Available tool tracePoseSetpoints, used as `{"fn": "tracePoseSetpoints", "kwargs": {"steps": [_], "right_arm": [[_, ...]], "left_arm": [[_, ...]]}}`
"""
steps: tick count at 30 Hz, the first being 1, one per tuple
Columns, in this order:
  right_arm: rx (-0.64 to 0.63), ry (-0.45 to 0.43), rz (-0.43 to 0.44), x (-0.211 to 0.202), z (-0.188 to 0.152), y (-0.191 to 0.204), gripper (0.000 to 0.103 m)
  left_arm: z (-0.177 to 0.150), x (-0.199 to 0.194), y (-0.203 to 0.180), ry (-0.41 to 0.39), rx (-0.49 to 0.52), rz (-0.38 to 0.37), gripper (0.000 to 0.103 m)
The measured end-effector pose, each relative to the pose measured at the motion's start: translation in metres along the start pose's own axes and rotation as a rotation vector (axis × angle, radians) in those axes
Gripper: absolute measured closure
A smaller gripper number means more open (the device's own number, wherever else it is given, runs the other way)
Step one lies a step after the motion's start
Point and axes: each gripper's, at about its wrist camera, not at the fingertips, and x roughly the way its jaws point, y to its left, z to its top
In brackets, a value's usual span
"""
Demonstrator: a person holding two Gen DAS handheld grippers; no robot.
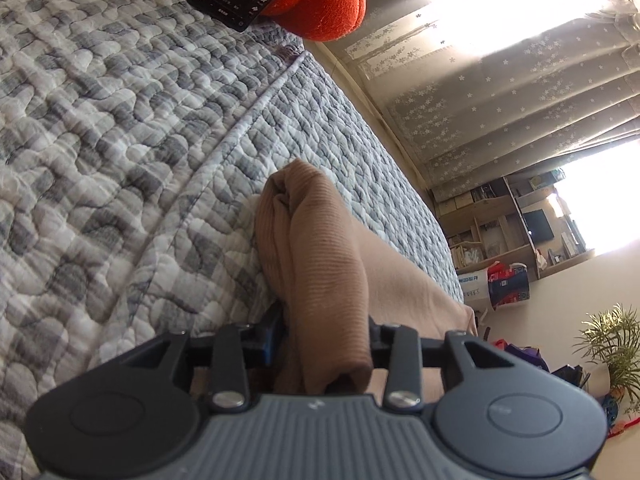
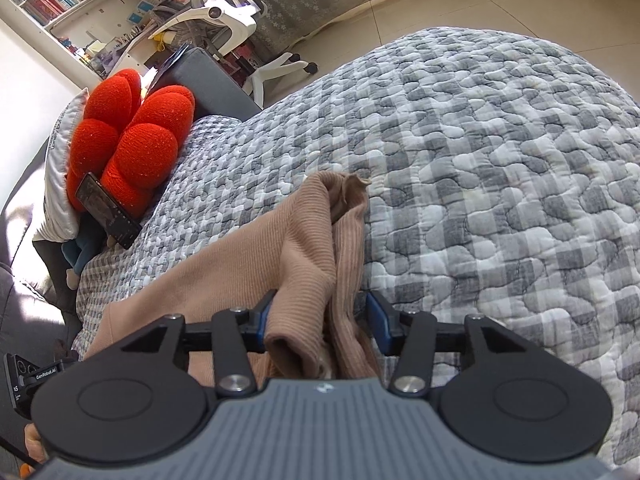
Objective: Fold clothes
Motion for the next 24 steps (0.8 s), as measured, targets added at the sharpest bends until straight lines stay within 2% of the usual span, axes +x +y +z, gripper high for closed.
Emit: {"fn": "tracePoseSetpoints", "kwargs": {"steps": [1,2,3,6,9,12,19,24], "right_arm": [[-0.009,-0.004,-0.004,0.000,-0.001,0.002,0.053],[-0.026,-0.004,-0.012,0.001,-0.002,0.007,0.058],[-0.039,-0.003,-0.018,0.001,-0.003,0.011,0.066],[-0.082,-0.018,-0.045,-0.003,-0.002,0.025,0.072],[-0.093,-0.038,-0.048,-0.009,0.002,0.034,0.074],[-0.098,-0.044,-0.031,-0.009,0.006,0.044,0.076],[-0.146,-0.015,0.012,0.013,0.007,0.082,0.076],[-0.195,0.014,0.055,0.033,0.009,0.116,0.076]], "left_arm": [[0.000,0.001,-0.002,0.001,0.009,0.005,0.069],[-0.001,0.000,-0.003,-0.004,0.011,0.011,0.075],[-0.001,-0.001,-0.004,-0.012,0.009,0.013,0.076],[-0.004,-0.009,-0.009,-0.046,0.015,0.004,0.080],[-0.006,-0.020,-0.014,-0.076,0.024,-0.011,0.081],[-0.010,-0.034,-0.016,-0.106,0.028,0.012,0.081],[-0.010,-0.078,-0.010,-0.202,0.027,0.067,0.081],[-0.012,-0.109,0.006,-0.260,-0.013,0.097,0.081]]}}
